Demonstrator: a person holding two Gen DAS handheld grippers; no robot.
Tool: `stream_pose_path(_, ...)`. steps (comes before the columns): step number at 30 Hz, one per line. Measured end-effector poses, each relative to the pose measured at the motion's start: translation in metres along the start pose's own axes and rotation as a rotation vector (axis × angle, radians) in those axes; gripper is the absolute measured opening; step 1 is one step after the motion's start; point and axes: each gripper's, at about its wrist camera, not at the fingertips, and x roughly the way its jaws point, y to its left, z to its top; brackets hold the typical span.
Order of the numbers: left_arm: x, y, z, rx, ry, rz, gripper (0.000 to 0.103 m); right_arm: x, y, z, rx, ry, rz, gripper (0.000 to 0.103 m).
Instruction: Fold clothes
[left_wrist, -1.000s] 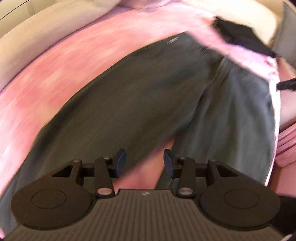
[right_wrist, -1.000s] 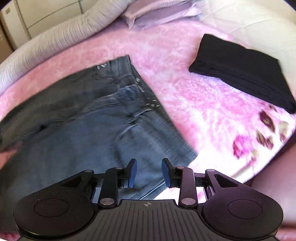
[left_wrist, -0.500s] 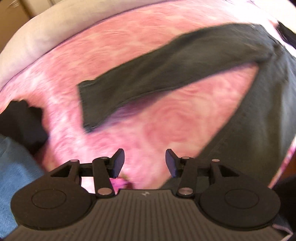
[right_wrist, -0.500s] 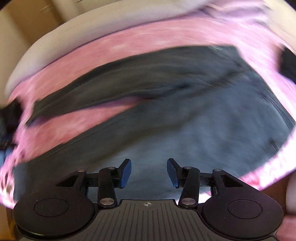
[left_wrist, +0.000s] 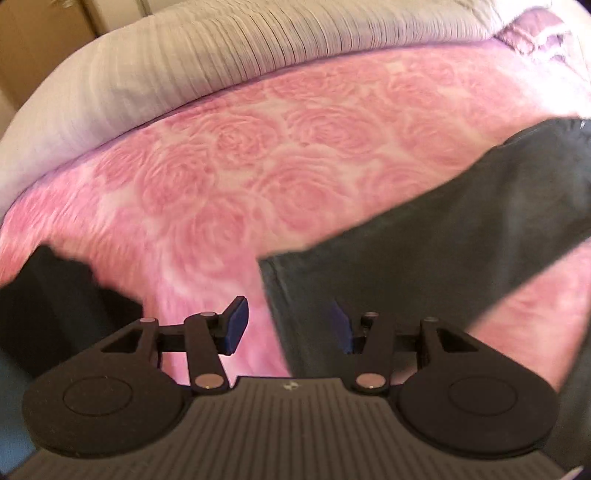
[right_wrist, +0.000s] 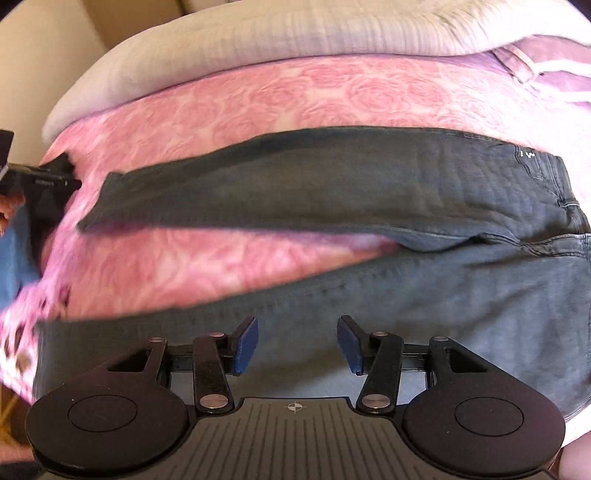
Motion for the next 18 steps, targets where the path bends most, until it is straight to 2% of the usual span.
stream_pose_path(2, 0.035, 0.016, 0.010, 0.045, 0.019, -0.057, 0.043, 0.011, 0.015, 0.009, 0.022, -0.004, -0.030, 0.052)
stream_pose_path(4, 0.059, 0.026, 0.013, 0.095, 0.021, -0.166, 0.039, 0.023, 0.029, 0.011, 0.057, 0.008, -0.054, 0.052)
stream_pose_path(5, 0.070, 0.028, 0.013, 0.122, 0.039, -0.216, 0.035, 0.030, 0.037, 0.012, 0.075, 0.015, -0.066, 0.052)
stream_pose_path(6, 0.076, 0.028, 0.012, 0.153, 0.060, -0.236, 0.024, 0.036, 0.044, 0.013, 0.090, 0.030, -0.076, 0.052)
stream_pose_path(7, 0.078, 0.031, 0.012, 0.177, 0.054, -0.246, 0.022, 0.042, 0.052, 0.013, 0.105, 0.048, -0.086, 0.052)
stream_pose_path(8, 0.075, 0.036, 0.015, 0.168, 0.036, -0.231, 0.022, 0.045, 0.058, 0.013, 0.112, 0.057, -0.085, 0.052)
stream_pose_path(9, 0.070, 0.040, 0.018, 0.153, 0.001, -0.179, 0.021, 0.047, 0.064, 0.014, 0.118, 0.064, -0.080, 0.052)
stream_pose_path(11, 0.062, 0.056, 0.024, 0.072, -0.055, -0.148, 0.020, 0.048, 0.074, 0.014, 0.107, 0.072, -0.073, 0.052)
stream_pose_path(13, 0.069, 0.059, 0.026, 0.042, -0.026, -0.159, 0.020, 0.049, 0.081, 0.015, 0.101, 0.085, -0.073, 0.052)
stream_pose_path(15, 0.078, 0.053, 0.027, 0.072, 0.016, -0.156, 0.021, 0.049, 0.084, 0.013, 0.109, 0.098, -0.069, 0.053)
stream_pose_path(18, 0.078, 0.055, 0.025, 0.036, 0.044, -0.127, 0.028, 0.049, 0.085, 0.008, 0.124, 0.124, -0.070, 0.053)
